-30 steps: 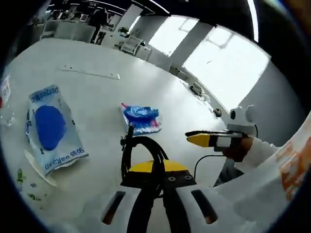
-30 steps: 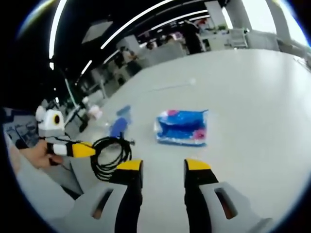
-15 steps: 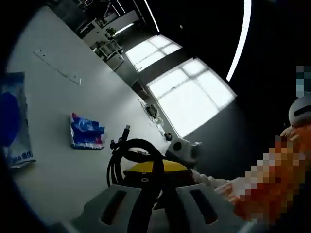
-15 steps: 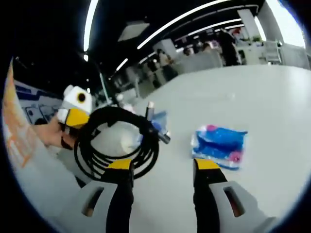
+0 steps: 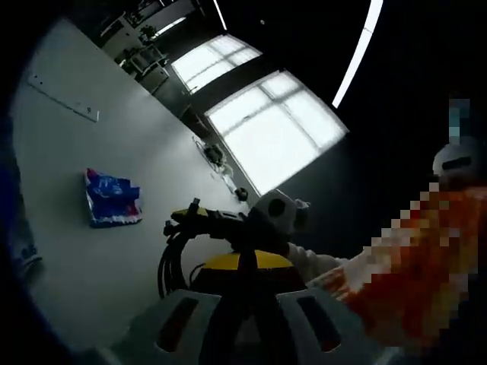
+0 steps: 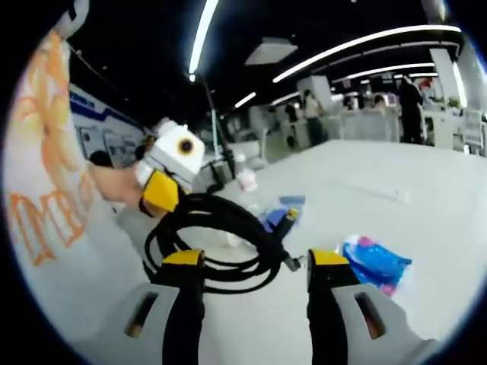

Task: Arrange the tabletop items into an orderly group along one side of the table until the central work area is clear of visible clutter.

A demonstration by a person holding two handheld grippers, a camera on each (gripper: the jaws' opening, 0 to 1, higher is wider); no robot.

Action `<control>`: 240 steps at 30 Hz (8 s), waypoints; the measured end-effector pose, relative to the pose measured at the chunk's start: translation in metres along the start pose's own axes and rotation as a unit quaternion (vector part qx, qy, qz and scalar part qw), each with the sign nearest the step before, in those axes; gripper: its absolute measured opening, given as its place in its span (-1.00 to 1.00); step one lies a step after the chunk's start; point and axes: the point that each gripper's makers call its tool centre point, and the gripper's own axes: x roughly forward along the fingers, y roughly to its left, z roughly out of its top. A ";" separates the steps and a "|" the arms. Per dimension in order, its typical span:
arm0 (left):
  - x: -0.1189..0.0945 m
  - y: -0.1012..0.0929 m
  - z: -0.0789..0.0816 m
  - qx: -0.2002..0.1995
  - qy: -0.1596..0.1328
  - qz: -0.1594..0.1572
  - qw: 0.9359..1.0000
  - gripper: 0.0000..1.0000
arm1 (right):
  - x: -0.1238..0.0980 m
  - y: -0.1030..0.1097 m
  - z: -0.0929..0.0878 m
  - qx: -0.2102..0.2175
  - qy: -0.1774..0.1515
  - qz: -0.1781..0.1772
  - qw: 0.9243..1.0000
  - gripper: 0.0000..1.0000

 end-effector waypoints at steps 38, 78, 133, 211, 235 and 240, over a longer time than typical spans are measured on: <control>-0.049 0.076 -0.004 -0.008 -0.099 0.199 0.975 0.07 | -0.004 -0.097 -0.121 0.406 0.167 -0.242 0.865 -0.81; -0.059 0.079 -0.002 -0.034 -0.130 0.204 0.970 0.05 | 0.016 -0.107 -0.134 0.317 0.191 -0.267 0.890 -0.64; -0.081 0.107 -0.008 0.119 -0.045 0.336 0.933 0.78 | -0.009 -0.080 -0.053 0.119 0.046 -0.238 0.963 0.84; -0.207 0.184 -0.024 0.225 0.218 0.503 0.805 -0.07 | -0.015 -0.077 -0.074 0.195 0.047 -0.242 0.949 0.42; -0.210 0.156 -0.028 0.202 0.117 0.507 0.830 -0.74 | -0.016 -0.075 -0.081 0.211 0.049 -0.241 0.946 0.33; -0.216 0.163 -0.032 0.195 0.126 0.515 0.825 -0.53 | -0.011 -0.071 -0.081 0.207 0.056 -0.231 0.949 0.33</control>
